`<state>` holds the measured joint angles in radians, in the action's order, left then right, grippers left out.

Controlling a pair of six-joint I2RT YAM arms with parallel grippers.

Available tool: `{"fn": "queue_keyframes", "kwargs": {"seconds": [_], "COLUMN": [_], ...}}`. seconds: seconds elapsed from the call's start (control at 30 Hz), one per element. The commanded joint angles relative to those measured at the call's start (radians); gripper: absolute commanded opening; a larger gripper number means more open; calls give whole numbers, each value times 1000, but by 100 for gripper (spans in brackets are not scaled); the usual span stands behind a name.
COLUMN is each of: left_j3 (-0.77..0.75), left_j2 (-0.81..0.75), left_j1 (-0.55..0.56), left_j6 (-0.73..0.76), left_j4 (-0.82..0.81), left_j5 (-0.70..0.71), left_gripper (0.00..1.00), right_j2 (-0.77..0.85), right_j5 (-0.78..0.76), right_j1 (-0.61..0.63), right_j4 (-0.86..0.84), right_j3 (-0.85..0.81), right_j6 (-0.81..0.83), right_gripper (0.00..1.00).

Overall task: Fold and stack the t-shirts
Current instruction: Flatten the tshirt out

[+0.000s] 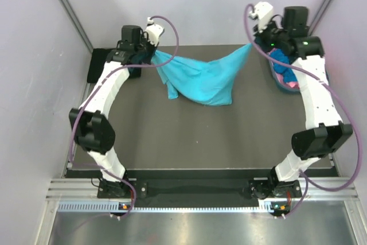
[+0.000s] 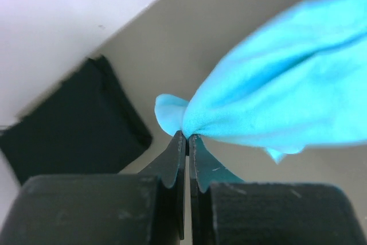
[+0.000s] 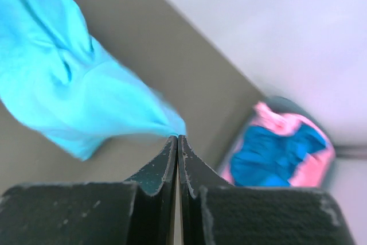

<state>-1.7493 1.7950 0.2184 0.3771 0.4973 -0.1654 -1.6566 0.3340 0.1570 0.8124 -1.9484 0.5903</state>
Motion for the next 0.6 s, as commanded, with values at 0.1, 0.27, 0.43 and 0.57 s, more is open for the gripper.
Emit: {"fn": "queue_keyframes", "kwargs": {"seconds": [0.1, 0.27, 0.43, 0.57], "left_j3": [186, 252, 281, 297], "left_j2": [-330, -367, -378, -388], "left_j1": [-4, -4, -2, -2], "left_j6": [45, 48, 39, 23], "left_j4": [-222, -238, -204, -162], "left_j5": [10, 4, -43, -57], "left_gripper": [0, 0, 0, 0], "right_j2": [225, 297, 320, 314], "right_j5": [-44, -70, -62, -6], "right_j1": [-27, -33, -42, -42], "right_j4": [-133, -197, -194, -115], "right_j3": [15, 187, 266, 270], "right_j6": [-75, -83, -69, -23], "right_gripper": [0, 0, 0, 0]}}
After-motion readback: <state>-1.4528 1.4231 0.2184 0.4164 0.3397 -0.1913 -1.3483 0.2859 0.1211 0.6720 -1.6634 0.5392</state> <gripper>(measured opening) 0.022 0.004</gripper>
